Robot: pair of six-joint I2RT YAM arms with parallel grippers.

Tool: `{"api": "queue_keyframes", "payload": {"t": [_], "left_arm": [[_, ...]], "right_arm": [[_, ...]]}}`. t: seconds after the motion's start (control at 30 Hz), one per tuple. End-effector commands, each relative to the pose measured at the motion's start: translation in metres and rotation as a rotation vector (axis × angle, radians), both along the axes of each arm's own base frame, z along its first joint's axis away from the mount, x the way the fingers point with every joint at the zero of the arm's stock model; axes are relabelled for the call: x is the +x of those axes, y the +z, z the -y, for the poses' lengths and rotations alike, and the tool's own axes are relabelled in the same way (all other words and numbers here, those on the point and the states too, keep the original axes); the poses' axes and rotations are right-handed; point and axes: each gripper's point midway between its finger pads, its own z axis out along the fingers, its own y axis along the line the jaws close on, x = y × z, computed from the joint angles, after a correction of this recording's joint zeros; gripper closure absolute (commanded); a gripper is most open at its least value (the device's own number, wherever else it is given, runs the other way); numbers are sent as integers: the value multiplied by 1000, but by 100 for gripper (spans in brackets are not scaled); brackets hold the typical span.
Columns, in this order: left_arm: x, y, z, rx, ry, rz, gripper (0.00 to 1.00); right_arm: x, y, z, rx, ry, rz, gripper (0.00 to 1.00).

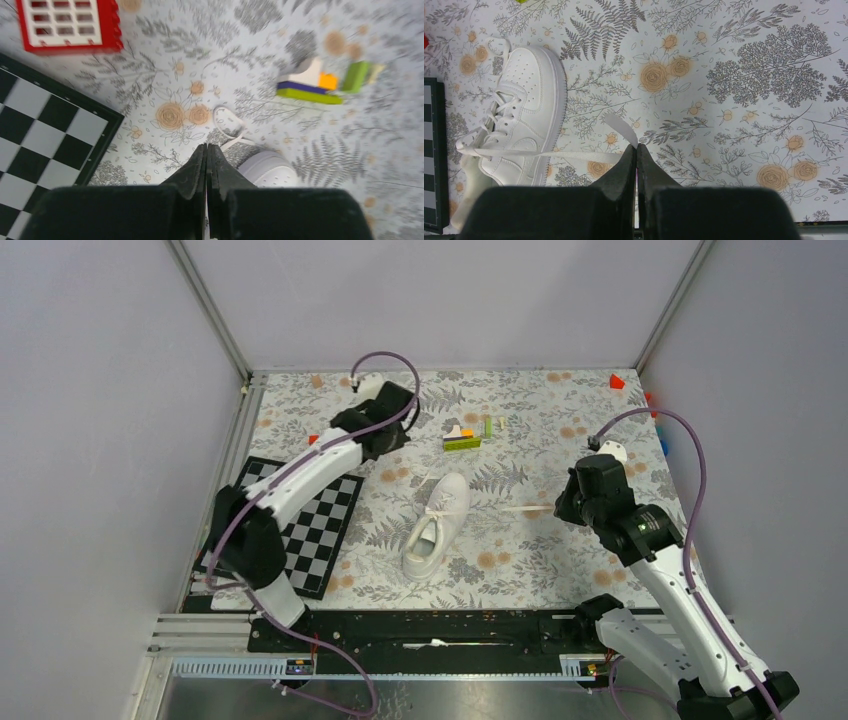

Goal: Tie the shoes
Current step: Tie the shoelace on the shoe.

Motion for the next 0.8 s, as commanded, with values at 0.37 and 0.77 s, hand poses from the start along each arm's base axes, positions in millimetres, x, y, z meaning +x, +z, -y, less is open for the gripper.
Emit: {"api": "queue_keyframes", "payload": {"t": [0.37,0.77], "left_arm": [[8,-16,12,58,-120,-48,55],[22,-76,48,126,-175,-141,49]], "right_arm": [[5,6,1,12,-8,51,100],[3,5,2,9,-12,36,100]]}}
